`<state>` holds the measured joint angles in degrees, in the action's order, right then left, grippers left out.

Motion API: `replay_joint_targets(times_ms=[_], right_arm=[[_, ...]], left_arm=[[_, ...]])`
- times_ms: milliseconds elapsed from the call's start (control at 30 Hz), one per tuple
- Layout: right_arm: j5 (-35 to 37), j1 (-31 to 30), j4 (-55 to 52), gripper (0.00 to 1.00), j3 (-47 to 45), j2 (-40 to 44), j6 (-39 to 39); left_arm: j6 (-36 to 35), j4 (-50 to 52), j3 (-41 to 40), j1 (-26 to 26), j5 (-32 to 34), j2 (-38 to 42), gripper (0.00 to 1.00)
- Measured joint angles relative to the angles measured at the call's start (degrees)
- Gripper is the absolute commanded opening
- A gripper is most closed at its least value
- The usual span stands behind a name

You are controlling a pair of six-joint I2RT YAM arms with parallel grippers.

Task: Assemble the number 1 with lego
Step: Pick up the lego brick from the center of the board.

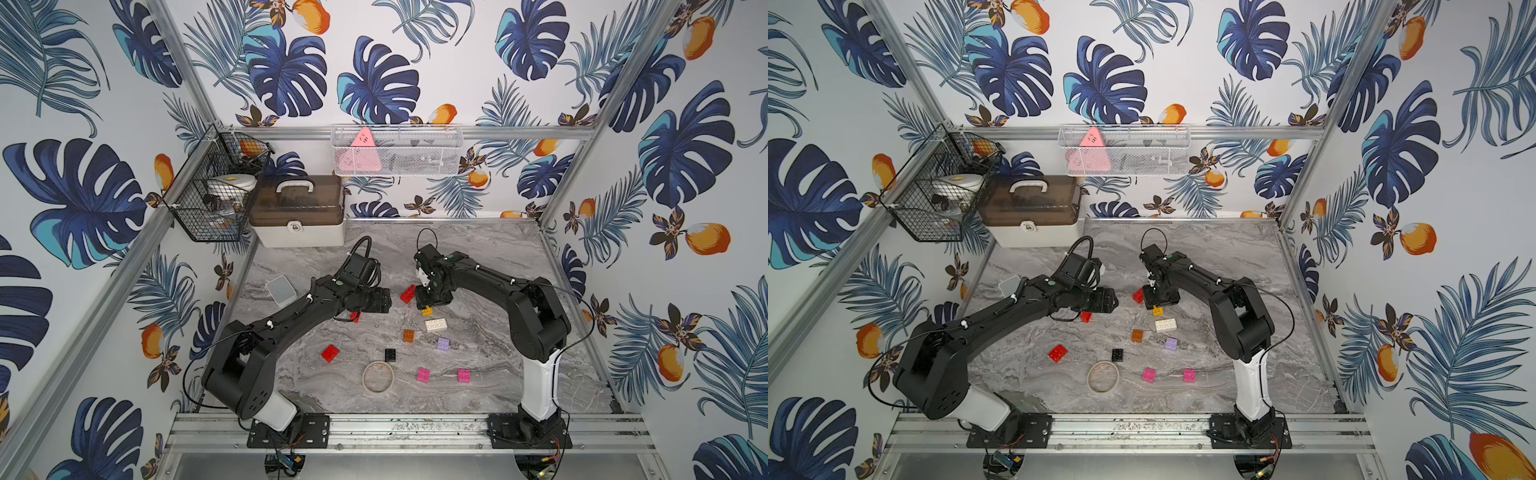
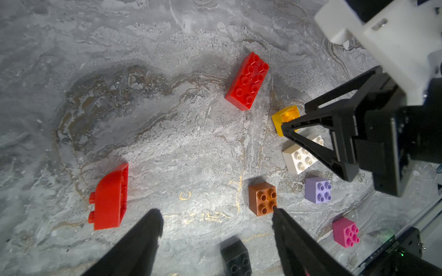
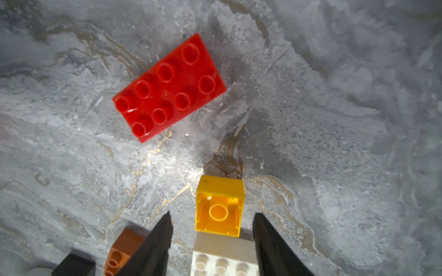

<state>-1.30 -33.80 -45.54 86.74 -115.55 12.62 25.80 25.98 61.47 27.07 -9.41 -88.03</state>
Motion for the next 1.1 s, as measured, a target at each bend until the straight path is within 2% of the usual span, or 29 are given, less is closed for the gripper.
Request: replay_joint_targets(times_ms=[433, 767, 933, 1100], right_arm=[[1.49, -0.11, 1.73, 0.47, -1.29, -2.25, 1.09], [0.44, -0.09, 1.18, 0.27, -0.44, -1.14, 0.61], [-5.99, 0.13, -0.31, 0.28, 2.14, 4.26, -1.57], [-19.65, 0.37, -0.98, 0.28, 2.86, 8.92, -3.26]], left_arm=[[1.42, -0.68, -0.94, 0.0, -1.31, 0.22, 0.77], [-0.55, -1.62, -1.53, 0.02, -1.66, 1.46, 0.8], [-8.85, -8.81, -6.16, 0.0, -4.37, 7.32, 0.82], [-19.06, -19.65, -14.12, 0.02, -8.9, 14.32, 0.84]])
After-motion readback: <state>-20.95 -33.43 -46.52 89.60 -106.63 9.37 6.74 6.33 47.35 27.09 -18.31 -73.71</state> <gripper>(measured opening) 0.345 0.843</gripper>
